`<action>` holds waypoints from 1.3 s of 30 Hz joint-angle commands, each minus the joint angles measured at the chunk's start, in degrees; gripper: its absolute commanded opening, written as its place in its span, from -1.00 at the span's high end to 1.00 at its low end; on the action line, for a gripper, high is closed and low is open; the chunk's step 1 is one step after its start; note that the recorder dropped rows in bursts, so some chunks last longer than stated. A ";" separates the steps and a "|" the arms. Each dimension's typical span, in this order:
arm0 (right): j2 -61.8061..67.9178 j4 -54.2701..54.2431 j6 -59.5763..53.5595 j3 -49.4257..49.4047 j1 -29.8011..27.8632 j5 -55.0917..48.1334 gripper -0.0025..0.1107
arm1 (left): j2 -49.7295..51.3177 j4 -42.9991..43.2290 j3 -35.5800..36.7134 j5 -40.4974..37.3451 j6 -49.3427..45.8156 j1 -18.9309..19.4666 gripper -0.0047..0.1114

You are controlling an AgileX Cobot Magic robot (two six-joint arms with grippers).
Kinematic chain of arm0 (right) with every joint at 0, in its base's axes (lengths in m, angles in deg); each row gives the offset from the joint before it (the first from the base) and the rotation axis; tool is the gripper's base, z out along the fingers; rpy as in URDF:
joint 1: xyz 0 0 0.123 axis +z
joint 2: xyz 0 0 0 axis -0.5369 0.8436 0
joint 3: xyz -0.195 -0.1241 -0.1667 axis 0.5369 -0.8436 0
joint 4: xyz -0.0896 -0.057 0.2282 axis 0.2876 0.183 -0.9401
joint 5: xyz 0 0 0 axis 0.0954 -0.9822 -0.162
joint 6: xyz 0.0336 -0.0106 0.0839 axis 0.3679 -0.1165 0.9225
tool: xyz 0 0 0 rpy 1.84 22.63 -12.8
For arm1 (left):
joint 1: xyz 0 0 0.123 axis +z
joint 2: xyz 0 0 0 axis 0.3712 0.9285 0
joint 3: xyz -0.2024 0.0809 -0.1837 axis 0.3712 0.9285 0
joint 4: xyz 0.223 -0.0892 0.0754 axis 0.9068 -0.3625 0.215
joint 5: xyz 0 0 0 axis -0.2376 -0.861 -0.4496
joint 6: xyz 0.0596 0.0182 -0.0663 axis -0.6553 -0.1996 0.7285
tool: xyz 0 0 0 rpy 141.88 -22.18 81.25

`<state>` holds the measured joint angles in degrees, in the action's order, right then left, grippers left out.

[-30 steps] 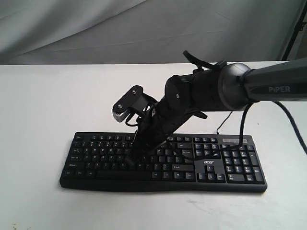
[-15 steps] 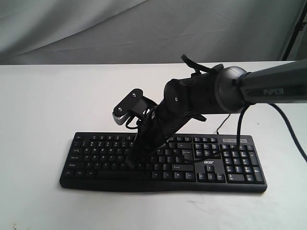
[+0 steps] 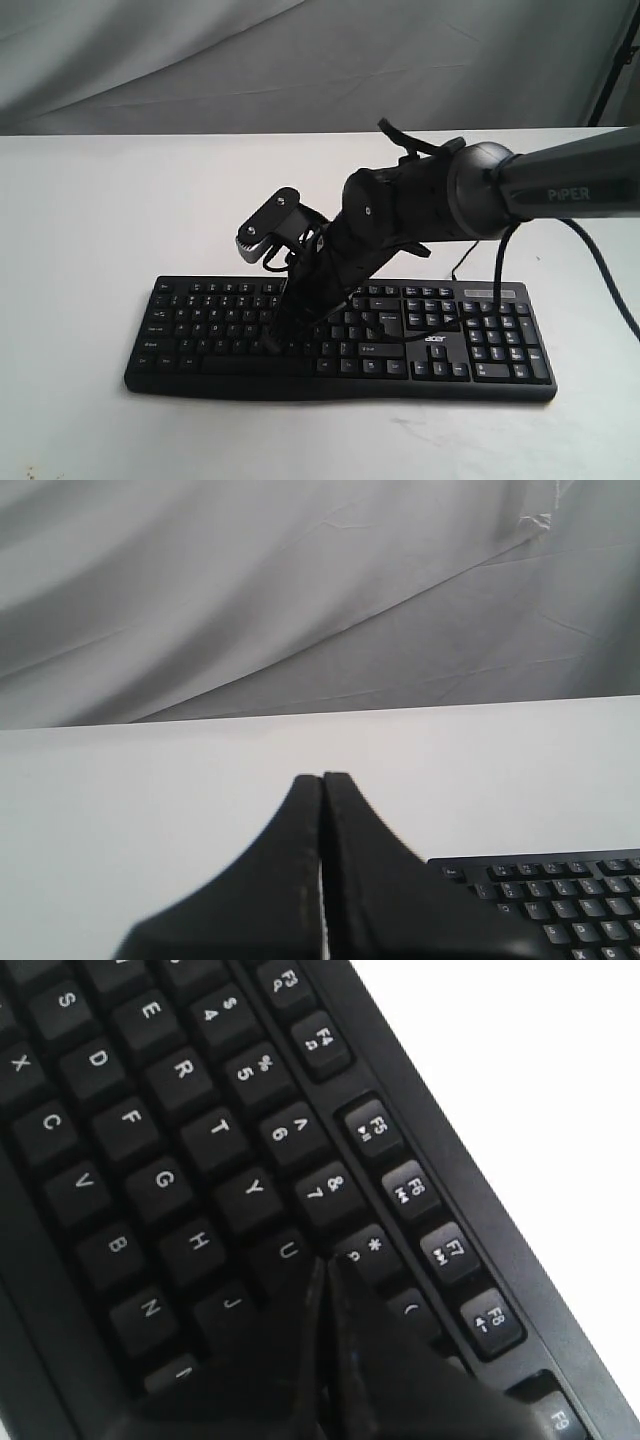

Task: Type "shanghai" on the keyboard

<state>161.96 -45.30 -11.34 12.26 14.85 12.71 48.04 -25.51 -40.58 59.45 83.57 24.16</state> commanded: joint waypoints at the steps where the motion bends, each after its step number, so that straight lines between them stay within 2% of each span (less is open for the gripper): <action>1: 0.35 -0.59 0.07 -0.64 -0.52 0.75 0.96 | -0.14 0.00 0.10 0.34 0.15 -0.37 0.92; 11: -1.53 -0.59 -0.09 -0.52 -0.52 0.64 0.96 | -0.14 0.00 0.10 0.34 0.15 -0.37 0.92; 15: -7.98 2.24 0.78 -0.52 -0.52 -1.29 0.96 | -0.14 0.00 0.10 0.34 0.15 -0.37 0.92; 19: -16.80 2.93 2.42 -5.93 -0.52 -0.25 0.96 | -0.14 0.00 0.10 0.34 0.15 -0.37 0.92; 21: -27.66 3.82 2.30 -12.25 -0.52 3.76 0.96 | -0.14 0.00 0.10 0.34 0.15 -0.37 0.92; 23: -34.53 5.21 2.84 -15.22 -0.52 2.31 0.96 | -0.14 0.00 0.10 0.34 0.15 -0.37 0.92; 27: -46.38 2.84 3.31 -16.23 -0.52 0.17 0.96 | -0.14 0.00 0.10 0.34 0.15 -0.37 0.92; 32: -53.36 2.84 3.31 -16.23 -0.52 1.54 0.96 | -0.14 0.00 0.10 0.34 0.15 -0.37 0.92; 36: -57.55 4.56 3.16 -16.12 -0.52 10.29 0.96 | -0.14 0.00 0.10 0.34 0.15 -0.37 0.92; 39: -60.23 5.37 3.84 -16.12 -1.34 11.53 0.96 | -0.14 0.00 0.10 0.34 0.15 -0.37 0.92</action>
<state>103.97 -41.07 -8.29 -3.62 14.65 21.71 48.04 -25.51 -40.58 59.45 83.57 24.16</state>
